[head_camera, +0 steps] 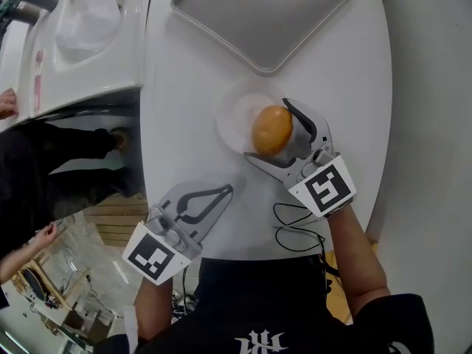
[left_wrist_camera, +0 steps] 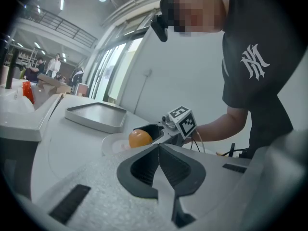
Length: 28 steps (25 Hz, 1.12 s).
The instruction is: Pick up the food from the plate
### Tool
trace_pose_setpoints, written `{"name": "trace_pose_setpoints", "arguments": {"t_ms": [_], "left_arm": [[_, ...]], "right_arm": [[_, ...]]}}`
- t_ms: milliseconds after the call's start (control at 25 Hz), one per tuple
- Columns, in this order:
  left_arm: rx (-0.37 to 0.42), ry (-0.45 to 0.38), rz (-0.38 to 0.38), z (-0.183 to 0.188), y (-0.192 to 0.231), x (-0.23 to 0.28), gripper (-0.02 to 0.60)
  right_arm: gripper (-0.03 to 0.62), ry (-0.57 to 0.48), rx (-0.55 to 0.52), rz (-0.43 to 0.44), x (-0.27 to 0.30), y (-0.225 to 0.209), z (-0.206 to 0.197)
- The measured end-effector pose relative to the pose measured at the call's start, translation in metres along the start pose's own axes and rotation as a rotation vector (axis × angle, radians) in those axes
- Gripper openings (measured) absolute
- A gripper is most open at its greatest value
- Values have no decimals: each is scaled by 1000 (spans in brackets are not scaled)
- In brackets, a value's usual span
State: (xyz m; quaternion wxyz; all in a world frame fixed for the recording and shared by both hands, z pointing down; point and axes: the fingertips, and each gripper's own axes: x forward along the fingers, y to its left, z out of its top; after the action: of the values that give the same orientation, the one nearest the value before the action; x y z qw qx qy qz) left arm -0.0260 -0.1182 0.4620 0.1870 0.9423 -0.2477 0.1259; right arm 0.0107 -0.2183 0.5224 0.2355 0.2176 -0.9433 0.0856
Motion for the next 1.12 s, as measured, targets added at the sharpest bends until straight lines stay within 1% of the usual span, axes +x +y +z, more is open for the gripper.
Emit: {"name": "trace_pose_setpoints", "arguments": {"t_ms": [80, 160, 480, 640, 800, 960, 1120], "left_arm": [[-14, -9, 4, 1, 1, 1, 3], [-9, -13, 1, 3, 1, 1, 3], [-7, -5, 1, -2, 3, 5, 3], [-32, -15, -5, -1, 2, 7, 3], [-18, -16, -12, -1, -1, 9, 3], [-28, -11, -18, -1, -5, 11, 3], [-8, -10, -21, 0, -9, 14, 3]], "right_arm": [[446, 18, -8, 12, 3, 1, -4], [446, 28, -19, 19, 3, 2, -5], [445, 25, -20, 25, 3, 3, -5], [445, 23, -11, 34, 4, 2, -5], [445, 33, -9, 47, 4, 4, -6], [445, 36, -16, 59, 3, 6, -5], [445, 34, -24, 57, 2, 4, -4]]}}
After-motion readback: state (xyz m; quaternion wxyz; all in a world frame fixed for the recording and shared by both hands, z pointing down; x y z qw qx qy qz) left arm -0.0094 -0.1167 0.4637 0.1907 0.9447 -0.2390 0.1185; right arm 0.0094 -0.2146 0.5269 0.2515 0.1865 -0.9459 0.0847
